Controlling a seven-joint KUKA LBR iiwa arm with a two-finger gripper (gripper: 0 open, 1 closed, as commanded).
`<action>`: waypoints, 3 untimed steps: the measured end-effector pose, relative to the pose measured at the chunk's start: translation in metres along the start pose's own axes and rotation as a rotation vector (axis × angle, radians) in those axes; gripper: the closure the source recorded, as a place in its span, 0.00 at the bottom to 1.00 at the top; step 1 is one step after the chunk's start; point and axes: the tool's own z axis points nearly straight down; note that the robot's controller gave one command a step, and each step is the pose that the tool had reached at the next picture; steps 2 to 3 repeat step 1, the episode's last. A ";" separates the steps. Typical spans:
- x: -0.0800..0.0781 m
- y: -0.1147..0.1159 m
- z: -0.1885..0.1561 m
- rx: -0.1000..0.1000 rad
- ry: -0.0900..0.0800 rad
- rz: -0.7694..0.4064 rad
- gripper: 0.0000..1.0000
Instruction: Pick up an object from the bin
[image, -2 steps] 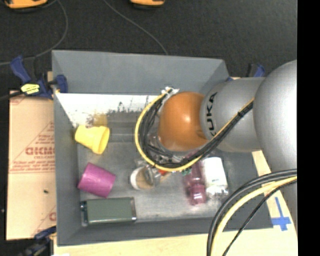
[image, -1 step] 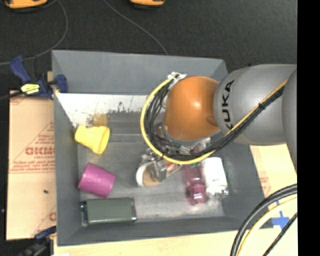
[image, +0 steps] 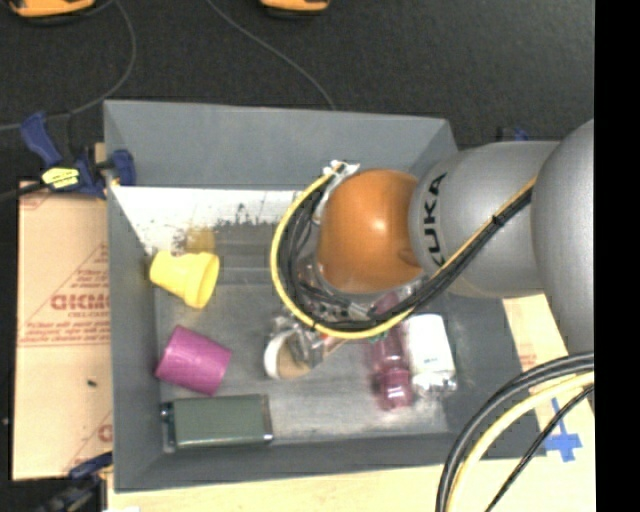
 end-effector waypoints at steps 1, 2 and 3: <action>-0.001 0.006 -0.061 -0.004 0.013 -0.001 1.00; -0.001 0.006 -0.061 -0.004 0.013 -0.001 1.00; -0.001 0.006 -0.061 -0.004 0.013 -0.001 1.00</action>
Offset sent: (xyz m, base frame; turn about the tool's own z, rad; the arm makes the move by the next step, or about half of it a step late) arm 0.0011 0.0274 -0.0437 -0.1979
